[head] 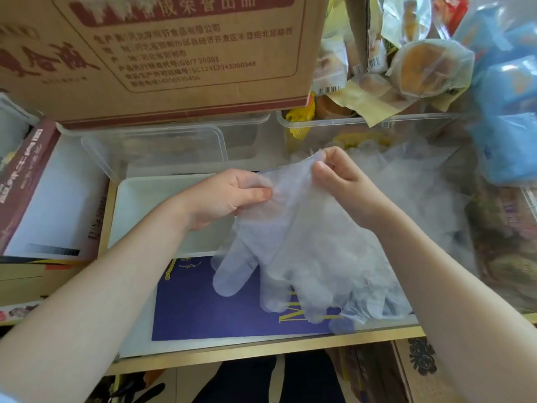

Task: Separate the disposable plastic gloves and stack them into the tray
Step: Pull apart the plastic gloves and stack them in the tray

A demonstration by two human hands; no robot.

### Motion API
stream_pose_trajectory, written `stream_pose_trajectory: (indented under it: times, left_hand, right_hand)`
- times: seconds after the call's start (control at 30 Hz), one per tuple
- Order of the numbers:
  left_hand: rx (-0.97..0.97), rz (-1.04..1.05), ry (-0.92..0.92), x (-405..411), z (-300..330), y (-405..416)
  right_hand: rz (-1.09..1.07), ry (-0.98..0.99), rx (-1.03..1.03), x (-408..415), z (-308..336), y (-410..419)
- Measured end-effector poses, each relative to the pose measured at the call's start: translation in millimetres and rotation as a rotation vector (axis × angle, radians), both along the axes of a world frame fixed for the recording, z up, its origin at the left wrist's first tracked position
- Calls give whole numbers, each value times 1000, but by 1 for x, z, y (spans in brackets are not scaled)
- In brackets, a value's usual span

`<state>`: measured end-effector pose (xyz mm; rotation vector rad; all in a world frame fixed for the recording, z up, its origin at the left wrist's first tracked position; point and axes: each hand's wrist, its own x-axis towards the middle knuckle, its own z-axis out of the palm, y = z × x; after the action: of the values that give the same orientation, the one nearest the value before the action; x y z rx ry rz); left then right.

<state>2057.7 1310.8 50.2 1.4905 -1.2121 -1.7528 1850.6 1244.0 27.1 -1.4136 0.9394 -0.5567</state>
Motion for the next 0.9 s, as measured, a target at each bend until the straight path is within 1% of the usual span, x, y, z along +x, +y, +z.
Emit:
stream_pose_trajectory:
  times: [0.1, 0.17, 0.27, 0.4, 0.43, 0.5, 0.57, 0.63, 0.73, 0.83, 0.87, 0.9]
  left_hand:
    - [4, -36, 8, 7, 3, -4]
    - [7, -71, 66, 10, 7, -4]
    - [-6, -33, 149, 13, 9, -7]
    - [-17, 137, 253, 16, 7, -8]
    - [-14, 142, 282, 16, 5, -6]
    - [-18, 48, 223, 16, -1, 1]
    - [55, -53, 166, 16, -7, 7]
    - [152, -133, 158, 14, -10, 11]
    - [186, -228, 71, 11, -13, 17]
    - [110, -335, -114, 11, -17, 21]
    - [67, -329, -164, 8, -16, 20]
    - [25, -277, -176, 4, -16, 17]
  right_hand:
    - [102, -57, 159, 2, -8, -4]
    - [173, -119, 269, 4, -9, -6]
    - [278, -154, 303, 5, -7, -10]
    - [211, -167, 304, 0, 5, -7]
    - [177, -171, 282, -2, 8, -5]
    - [101, -123, 219, -8, 15, 0]
    - [52, -55, 162, -15, 17, 4]
    - [20, -13, 139, -23, 15, 7]
    - [-56, 26, 129, -33, 17, 14]
    - [-91, 62, 80, -42, 15, 23]
    - [-84, 76, 66, -43, 15, 27]
    - [-69, 83, 50, -44, 13, 32]
